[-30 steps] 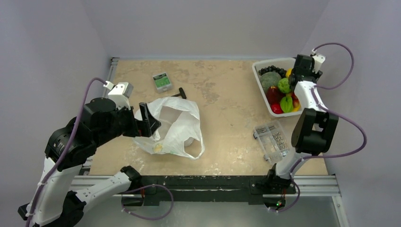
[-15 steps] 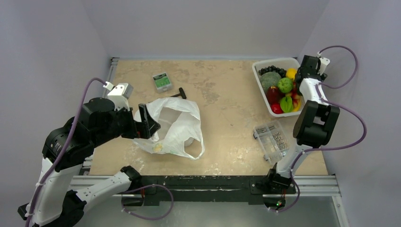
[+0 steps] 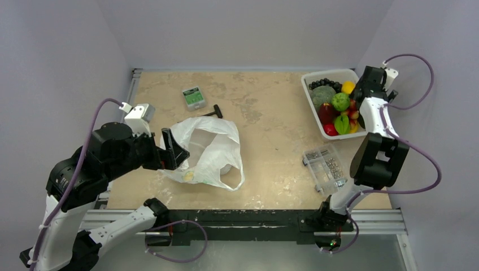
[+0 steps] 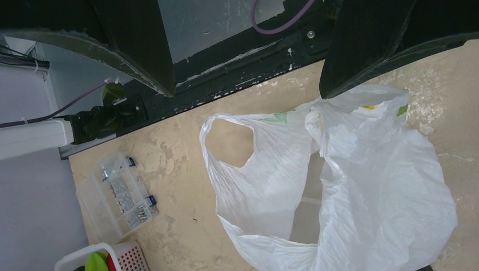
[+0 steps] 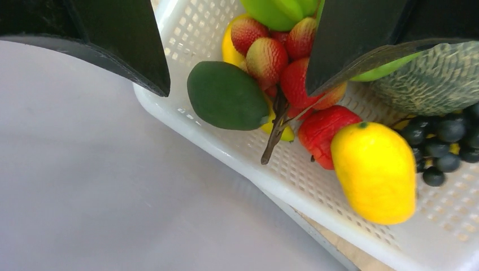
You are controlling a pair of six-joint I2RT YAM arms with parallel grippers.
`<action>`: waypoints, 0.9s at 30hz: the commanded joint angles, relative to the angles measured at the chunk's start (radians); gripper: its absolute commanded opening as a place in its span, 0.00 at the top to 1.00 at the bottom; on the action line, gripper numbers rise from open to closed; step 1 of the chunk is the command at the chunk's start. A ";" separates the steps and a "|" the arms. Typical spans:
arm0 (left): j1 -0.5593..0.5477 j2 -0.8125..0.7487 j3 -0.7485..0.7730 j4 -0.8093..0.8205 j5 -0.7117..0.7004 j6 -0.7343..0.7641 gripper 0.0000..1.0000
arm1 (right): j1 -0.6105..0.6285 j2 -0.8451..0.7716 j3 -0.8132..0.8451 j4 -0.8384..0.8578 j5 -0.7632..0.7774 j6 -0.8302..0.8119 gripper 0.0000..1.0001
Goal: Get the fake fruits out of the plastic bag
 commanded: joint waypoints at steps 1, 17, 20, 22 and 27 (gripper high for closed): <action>0.006 -0.023 -0.016 0.013 0.016 -0.002 0.00 | 0.019 -0.116 -0.002 -0.015 -0.001 0.008 0.11; 0.006 -0.188 0.042 0.102 -0.129 0.067 0.00 | 0.270 -0.681 -0.148 -0.043 -0.556 0.120 0.01; 0.006 -0.237 0.059 0.125 -0.188 0.100 0.00 | 0.272 -0.798 -0.182 -0.061 -0.727 0.159 0.01; 0.007 -0.264 0.059 0.138 -0.223 0.108 0.00 | 0.272 -0.888 -0.211 -0.058 -0.809 0.163 0.01; 0.007 -0.303 0.036 0.157 -0.296 0.112 0.00 | 0.278 -1.112 -0.275 -0.024 -0.690 0.142 0.01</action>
